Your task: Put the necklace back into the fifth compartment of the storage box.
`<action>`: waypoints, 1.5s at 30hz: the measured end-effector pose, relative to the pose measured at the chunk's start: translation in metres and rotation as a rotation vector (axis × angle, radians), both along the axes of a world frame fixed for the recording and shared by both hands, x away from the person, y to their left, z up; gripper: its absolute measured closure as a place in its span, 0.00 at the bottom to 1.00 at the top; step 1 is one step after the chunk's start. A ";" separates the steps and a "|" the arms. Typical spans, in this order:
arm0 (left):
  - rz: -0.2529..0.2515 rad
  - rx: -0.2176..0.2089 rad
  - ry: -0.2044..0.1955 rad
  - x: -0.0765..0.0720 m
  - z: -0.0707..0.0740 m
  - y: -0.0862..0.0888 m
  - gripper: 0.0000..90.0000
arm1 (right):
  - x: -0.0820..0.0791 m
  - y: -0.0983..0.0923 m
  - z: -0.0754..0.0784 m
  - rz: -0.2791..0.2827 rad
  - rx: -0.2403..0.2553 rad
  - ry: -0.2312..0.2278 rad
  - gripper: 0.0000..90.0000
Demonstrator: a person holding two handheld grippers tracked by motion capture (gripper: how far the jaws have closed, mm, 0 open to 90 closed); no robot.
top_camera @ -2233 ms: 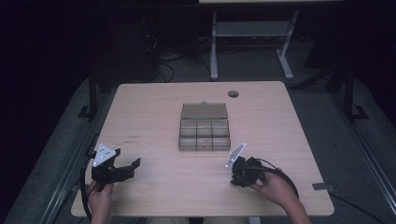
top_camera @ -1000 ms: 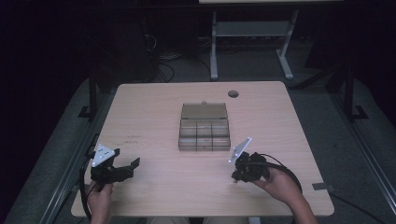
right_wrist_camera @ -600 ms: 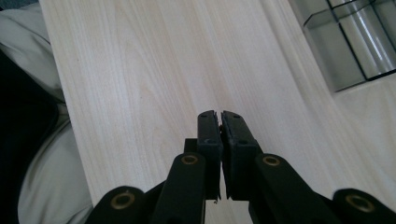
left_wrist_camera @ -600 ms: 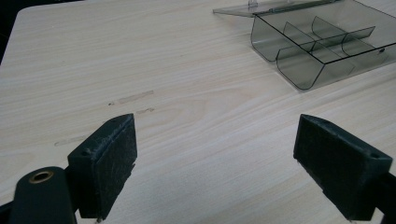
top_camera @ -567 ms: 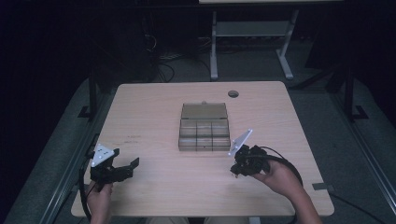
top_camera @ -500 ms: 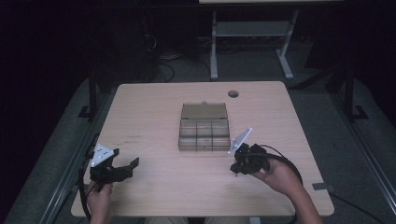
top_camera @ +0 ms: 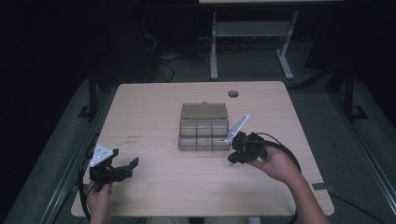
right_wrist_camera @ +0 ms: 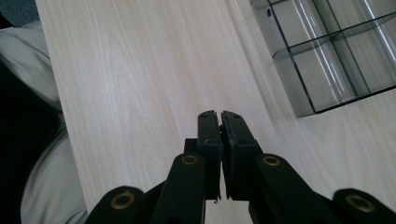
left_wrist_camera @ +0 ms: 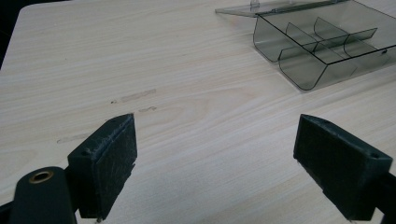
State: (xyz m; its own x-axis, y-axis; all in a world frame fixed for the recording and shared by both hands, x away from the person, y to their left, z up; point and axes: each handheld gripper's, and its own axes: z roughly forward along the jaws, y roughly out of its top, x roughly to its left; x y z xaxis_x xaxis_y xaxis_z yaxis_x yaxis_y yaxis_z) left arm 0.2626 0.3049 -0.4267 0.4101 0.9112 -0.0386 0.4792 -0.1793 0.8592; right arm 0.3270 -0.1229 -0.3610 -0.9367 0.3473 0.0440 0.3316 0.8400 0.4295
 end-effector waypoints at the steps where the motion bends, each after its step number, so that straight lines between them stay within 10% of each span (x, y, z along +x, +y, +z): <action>1: 0.000 0.001 0.000 0.000 0.000 0.000 0.15 | 0.002 0.000 0.001 -0.003 -0.003 0.001 0.96; 45: 0.000 0.000 0.003 0.002 0.000 0.000 0.14 | 0.062 0.056 0.024 0.054 -0.015 0.001 0.96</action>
State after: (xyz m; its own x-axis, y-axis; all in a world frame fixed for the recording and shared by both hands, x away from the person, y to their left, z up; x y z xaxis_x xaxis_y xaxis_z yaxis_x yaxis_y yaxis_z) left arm 0.2648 0.3045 -0.4272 0.4099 0.9113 -0.0400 0.4821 -0.1792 0.8576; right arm 0.3886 -0.0669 -0.3370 -0.9541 0.2966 0.0401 0.2859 0.8632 0.4162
